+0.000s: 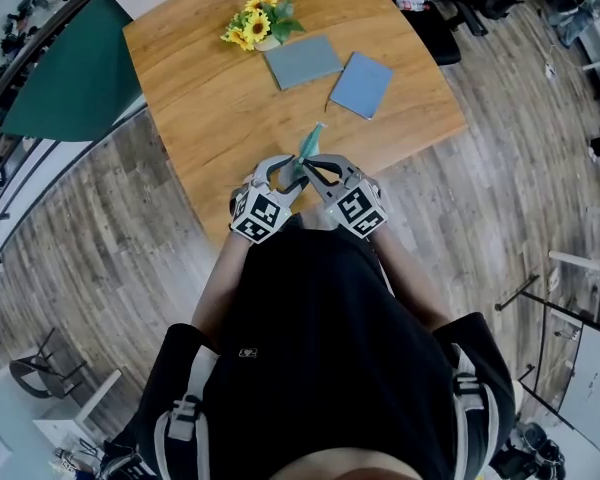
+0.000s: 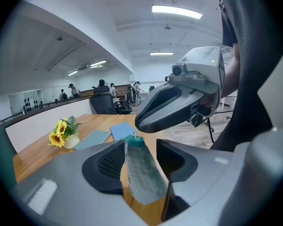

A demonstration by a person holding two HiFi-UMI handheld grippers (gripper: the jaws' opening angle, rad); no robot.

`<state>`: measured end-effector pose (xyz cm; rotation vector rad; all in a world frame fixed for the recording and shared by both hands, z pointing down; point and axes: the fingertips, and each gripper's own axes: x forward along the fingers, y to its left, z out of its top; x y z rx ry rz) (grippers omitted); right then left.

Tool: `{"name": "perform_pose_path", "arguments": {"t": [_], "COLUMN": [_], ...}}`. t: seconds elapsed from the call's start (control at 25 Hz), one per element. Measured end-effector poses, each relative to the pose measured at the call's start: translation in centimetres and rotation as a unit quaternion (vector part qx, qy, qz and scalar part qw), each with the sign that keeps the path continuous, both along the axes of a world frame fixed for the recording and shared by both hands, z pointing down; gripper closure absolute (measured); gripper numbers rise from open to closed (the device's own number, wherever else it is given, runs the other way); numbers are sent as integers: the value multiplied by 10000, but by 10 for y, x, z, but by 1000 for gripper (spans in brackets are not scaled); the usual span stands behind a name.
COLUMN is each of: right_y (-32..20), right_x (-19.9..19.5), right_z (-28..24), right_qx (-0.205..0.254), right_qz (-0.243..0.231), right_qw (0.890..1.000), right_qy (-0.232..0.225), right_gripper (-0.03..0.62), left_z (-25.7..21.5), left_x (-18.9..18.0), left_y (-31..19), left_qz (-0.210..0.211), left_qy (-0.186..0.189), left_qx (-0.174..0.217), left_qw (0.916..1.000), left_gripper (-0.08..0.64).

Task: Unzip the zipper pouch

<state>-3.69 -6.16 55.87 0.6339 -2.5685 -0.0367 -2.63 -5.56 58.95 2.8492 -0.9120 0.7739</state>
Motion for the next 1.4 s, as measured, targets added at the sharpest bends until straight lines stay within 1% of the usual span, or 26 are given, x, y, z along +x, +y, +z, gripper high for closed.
{"name": "perform_pose_path", "arguments": {"t": [0.08, 0.12, 0.24, 0.4, 0.56, 0.72, 0.88, 1.08, 1.4], "right_y": [3, 3, 3, 6, 2, 2, 1, -2, -9], "right_x": [0, 1, 0, -4, -1, 0, 1, 1, 2], "right_z": [3, 4, 3, 2, 3, 6, 6, 8, 8], "right_qx": [0, -11, 17, 11, -82, -138, -144, -280, -377], "right_qz": [-5, 10, 29, 2, 148, 158, 197, 255, 495], "right_qw": [10000, 10000, 10000, 10000, 9998, 9997, 9997, 9992, 9980], "right_qy": [77, 98, 42, -35, -75, -87, -75, -105, -117], "right_gripper": [586, 586, 586, 586, 586, 584, 584, 584, 584], "left_z": [1, 2, 2, 4, 4, 6, 7, 7, 7], "left_x": [1, 0, -3, -6, -7, -5, -5, -6, -6], "left_y": [-3, -4, -5, -2, -2, -2, -2, -4, -10], "left_qz": [-71, -98, -104, -88, -62, -19, -35, -48, -85], "left_qy": [-46, -80, -164, -342, -499, -579, -602, -628, -697], "left_qx": [35, 34, -8, 32, 126, 170, 180, 165, 137], "left_qw": [10000, 9999, 9998, 9994, 9987, 9982, 9980, 9979, 9974], "left_gripper": [368, 412, 462, 492, 506, 511, 511, 509, 509]}}
